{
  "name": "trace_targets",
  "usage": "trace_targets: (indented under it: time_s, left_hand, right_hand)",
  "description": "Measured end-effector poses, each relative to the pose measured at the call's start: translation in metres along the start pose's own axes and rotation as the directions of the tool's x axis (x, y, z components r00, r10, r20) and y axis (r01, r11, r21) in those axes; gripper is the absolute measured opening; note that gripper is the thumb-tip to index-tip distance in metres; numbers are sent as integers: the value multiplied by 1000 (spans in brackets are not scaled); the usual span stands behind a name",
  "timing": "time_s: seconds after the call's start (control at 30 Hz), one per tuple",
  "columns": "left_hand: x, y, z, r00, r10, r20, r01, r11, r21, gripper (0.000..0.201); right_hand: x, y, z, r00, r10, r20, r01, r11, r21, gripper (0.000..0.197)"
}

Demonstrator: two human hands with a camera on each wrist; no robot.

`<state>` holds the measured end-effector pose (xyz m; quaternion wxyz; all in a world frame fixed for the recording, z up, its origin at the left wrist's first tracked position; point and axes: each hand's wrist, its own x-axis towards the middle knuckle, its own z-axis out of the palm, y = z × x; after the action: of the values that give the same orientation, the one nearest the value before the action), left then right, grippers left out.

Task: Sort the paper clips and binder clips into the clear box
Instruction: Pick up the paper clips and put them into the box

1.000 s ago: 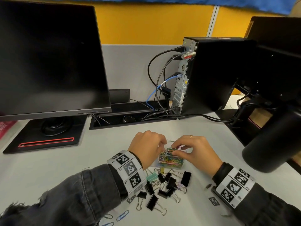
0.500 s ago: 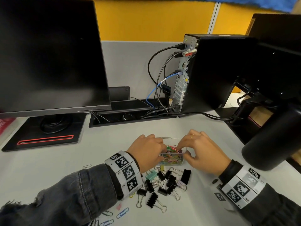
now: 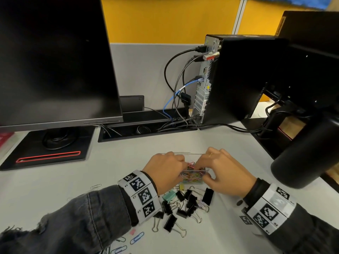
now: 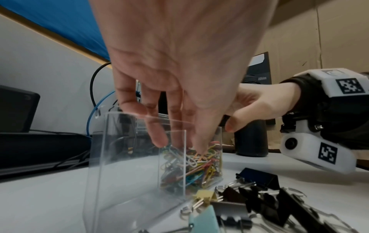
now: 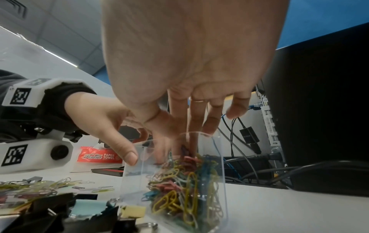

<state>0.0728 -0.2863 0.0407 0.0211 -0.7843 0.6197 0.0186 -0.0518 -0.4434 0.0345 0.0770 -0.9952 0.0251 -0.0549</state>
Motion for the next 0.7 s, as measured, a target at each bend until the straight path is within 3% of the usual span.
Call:
trace_targets:
  time_s: [0.07,0.23,0.33,0.5,0.7]
  left_hand:
    - [0,1,1,1000,-14,17,14,1000,1,32]
    - [4,-1,0,999,-9,-50,8,1000,-10,31]
    - [5,1,7,999,29,-21,-30,999,-39,40]
    - [6,1,12,999,26,29,-25,999,-43,43]
    - [-1,-15,-4,992,54,116,-23,966,-257,50]
  right_hand:
    - [1,0,1,1000,5,14,-5,1000,-31,31]
    - [4,0,-4,993,30,-118,-32,999,-19,29]
    - [1,-2,2,999,37,-16,-38,994,-104,31]
    - [2,-8,3,998,52,24,-47,980,-195,32]
    - [5,-4,-10,991,102,85,-100,995,-31,30]
